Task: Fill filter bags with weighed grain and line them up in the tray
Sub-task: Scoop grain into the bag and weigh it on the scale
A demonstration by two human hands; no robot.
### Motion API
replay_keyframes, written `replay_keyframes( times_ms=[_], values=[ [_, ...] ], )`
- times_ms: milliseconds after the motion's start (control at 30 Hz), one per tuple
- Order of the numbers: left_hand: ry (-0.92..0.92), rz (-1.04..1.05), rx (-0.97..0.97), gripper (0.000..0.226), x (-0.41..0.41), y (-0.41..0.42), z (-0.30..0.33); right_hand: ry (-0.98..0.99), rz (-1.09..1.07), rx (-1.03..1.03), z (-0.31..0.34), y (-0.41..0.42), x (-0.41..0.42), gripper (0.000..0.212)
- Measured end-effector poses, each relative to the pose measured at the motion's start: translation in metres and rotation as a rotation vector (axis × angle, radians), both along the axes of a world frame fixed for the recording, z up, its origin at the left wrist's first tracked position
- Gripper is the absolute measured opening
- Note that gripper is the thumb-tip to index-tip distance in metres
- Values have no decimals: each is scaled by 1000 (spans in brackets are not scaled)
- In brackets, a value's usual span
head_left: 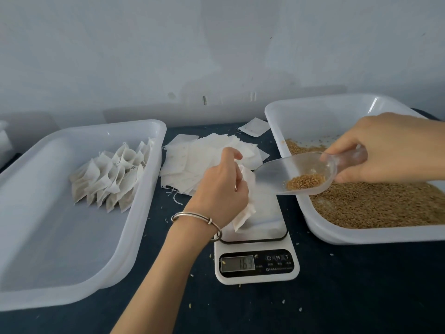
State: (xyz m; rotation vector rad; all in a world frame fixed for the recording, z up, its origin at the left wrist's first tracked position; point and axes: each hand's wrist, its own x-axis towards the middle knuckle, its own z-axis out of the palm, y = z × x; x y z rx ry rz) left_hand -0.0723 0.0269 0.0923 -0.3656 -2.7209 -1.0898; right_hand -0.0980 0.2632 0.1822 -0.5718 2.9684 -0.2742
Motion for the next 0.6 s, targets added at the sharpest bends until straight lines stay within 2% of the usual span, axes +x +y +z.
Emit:
replay_keyframes(
  times_ms=[233, 333, 433, 600],
  values=[
    [-210, 78, 219, 16, -2, -2, -4, -11, -24, 40, 5, 1, 3, 34],
    [-246, 62, 308, 14, -2, -4, -7, -20, -46, 74, 6, 0, 5, 33],
    [-245, 70, 334, 12, -3, -4, -10, -16, -61, 149, 4, -2, 5, 23],
    [-268, 86, 400, 7, -5, -1, -11, -17, -43, 221, 8, -10, 6, 20]
  ],
)
